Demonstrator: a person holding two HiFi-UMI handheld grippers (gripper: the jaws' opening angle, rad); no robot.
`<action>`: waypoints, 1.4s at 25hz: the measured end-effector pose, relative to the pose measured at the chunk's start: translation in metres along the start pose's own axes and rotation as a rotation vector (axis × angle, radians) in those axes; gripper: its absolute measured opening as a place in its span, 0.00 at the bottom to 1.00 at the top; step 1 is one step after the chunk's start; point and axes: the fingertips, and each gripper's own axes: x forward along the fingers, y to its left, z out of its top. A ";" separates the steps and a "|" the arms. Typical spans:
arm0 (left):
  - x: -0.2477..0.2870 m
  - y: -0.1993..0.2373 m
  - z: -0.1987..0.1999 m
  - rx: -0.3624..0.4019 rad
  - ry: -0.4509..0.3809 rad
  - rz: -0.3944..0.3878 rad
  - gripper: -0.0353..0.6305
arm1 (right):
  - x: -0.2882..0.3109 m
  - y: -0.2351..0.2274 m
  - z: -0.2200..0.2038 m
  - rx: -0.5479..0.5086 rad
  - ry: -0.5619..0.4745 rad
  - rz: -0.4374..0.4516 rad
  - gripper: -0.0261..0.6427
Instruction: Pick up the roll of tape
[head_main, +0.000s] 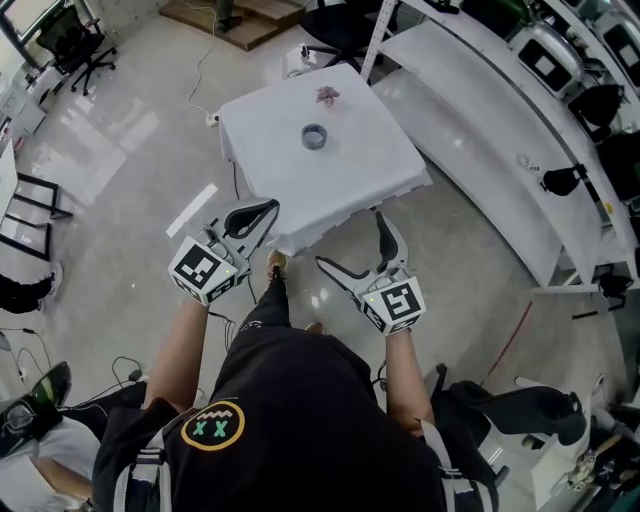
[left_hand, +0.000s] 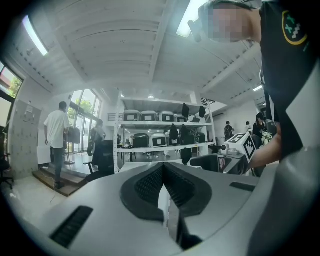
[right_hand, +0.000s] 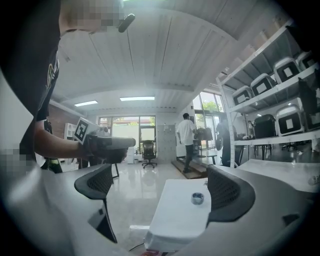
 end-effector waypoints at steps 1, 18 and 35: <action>0.006 0.010 -0.001 -0.001 -0.001 -0.004 0.08 | 0.008 -0.006 0.000 -0.001 0.000 -0.004 0.93; 0.083 0.189 -0.016 -0.004 -0.008 -0.095 0.08 | 0.175 -0.094 0.019 -0.008 0.062 -0.082 0.93; 0.111 0.251 -0.035 -0.045 -0.013 -0.135 0.08 | 0.241 -0.122 0.011 -0.020 0.135 -0.103 0.93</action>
